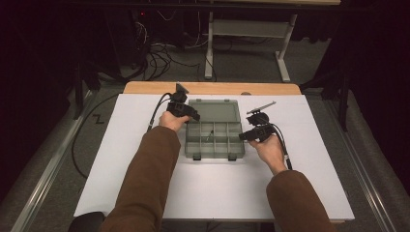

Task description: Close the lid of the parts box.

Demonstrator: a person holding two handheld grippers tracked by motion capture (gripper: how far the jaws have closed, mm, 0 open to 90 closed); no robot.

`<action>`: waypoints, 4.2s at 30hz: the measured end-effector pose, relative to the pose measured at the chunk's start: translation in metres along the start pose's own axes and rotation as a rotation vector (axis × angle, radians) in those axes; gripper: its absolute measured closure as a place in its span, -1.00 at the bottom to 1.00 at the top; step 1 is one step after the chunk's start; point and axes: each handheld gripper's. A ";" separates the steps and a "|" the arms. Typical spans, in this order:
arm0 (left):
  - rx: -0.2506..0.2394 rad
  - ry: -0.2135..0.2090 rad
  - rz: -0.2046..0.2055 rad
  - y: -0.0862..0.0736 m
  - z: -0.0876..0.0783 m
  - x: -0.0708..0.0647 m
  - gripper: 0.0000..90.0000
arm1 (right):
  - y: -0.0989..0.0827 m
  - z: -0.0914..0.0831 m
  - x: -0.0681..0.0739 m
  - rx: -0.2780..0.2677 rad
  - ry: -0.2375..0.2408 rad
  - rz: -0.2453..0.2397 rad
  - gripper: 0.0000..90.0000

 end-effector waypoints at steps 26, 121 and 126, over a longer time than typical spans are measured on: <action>-0.017 -0.031 -0.018 -0.001 -0.003 0.002 -0.07 | 0.000 0.000 0.000 0.002 0.000 0.001 0.65; -0.120 0.143 0.312 -0.034 -0.064 -0.043 0.43 | -0.007 -0.003 0.005 -0.050 -0.023 -0.054 0.66; -0.117 0.145 0.318 -0.036 -0.064 -0.043 0.43 | -0.005 -0.014 0.007 -0.098 0.006 -0.080 0.99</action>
Point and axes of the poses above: each handheld gripper's, and its own axes: z roughly forward along the jaws, y roughly out of its top, x roughly to its left, and after that the axes turned 6 degrees about z, right-handed
